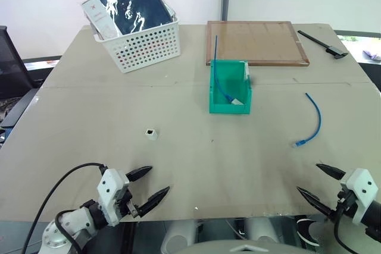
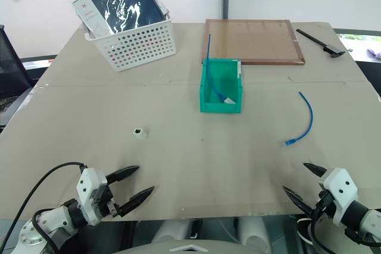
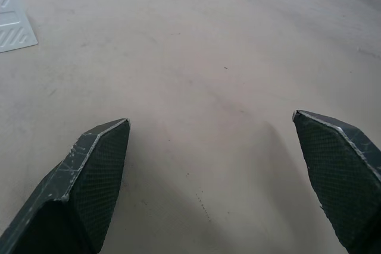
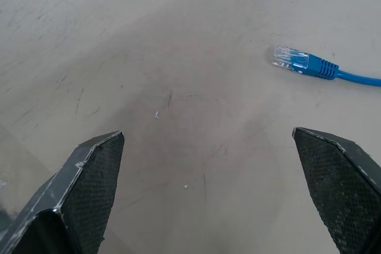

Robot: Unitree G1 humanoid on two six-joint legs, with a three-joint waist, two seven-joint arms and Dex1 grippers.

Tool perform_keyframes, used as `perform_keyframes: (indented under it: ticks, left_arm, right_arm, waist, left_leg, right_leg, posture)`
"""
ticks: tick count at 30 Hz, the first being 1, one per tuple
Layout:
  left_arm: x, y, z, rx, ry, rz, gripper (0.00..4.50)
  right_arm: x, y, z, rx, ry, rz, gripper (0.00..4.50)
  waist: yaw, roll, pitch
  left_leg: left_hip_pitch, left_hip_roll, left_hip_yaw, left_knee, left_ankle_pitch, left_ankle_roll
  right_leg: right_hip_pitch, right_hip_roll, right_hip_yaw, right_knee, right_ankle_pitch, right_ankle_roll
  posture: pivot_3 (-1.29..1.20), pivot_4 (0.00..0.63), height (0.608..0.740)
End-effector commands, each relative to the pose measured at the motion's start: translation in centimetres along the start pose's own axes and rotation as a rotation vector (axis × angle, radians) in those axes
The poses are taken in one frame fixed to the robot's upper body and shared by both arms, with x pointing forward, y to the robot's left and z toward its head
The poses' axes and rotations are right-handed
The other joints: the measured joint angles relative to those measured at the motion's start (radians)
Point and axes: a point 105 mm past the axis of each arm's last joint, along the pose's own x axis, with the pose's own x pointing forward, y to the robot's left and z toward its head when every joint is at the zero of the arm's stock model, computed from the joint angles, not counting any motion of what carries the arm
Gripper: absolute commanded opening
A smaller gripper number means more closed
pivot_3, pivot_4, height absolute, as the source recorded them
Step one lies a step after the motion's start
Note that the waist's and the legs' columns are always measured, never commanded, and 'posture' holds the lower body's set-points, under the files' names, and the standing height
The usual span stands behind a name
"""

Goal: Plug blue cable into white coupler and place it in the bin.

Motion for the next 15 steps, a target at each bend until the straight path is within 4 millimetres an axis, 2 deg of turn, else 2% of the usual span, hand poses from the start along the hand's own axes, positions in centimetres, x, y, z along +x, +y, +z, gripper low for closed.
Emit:
perform_keyframes:
  ticks: [1, 9, 15]
  left_arm:
    - [-0.3, -0.3, -1.0, -0.023, 0.025, -0.017, 4.50]
    - [-0.9, -1.8, -3.3, -0.034, 0.057, -0.105, 4.50]
    - [-0.9, -1.6, -3.3, -0.028, 0.046, -0.102, 4.50]
  right_arm:
    - [-0.1, -0.4, 1.0, -0.027, -0.034, -0.019, 4.48]
    - [0.3, -0.1, 1.3, -0.023, -0.047, -0.017, 4.48]
    - [0.3, -0.1, 1.4, -0.023, -0.048, -0.019, 4.48]
  waist:
    - [0.000, 0.000, 0.000]
    - [0.000, 0.005, -0.006]
    - [-0.001, 0.008, -0.012]
  left_leg:
    - [0.000, 0.000, 0.000, 0.000, 0.000, 0.000]
    - [0.001, 0.000, 0.003, 0.000, -0.001, 0.001]
    - [0.001, 0.000, 0.005, 0.000, -0.001, 0.002]
  right_leg:
    - [0.000, 0.000, 0.000, 0.000, 0.000, 0.000]
    - [0.000, 0.000, 0.002, 0.000, 0.000, 0.000]
    - [0.000, 0.000, 0.004, 0.000, 0.000, 0.001]
  posture:
    - [0.00, 0.150, 0.740]
    - [0.00, 0.150, 0.740]
    - [0.00, 0.150, 0.740]
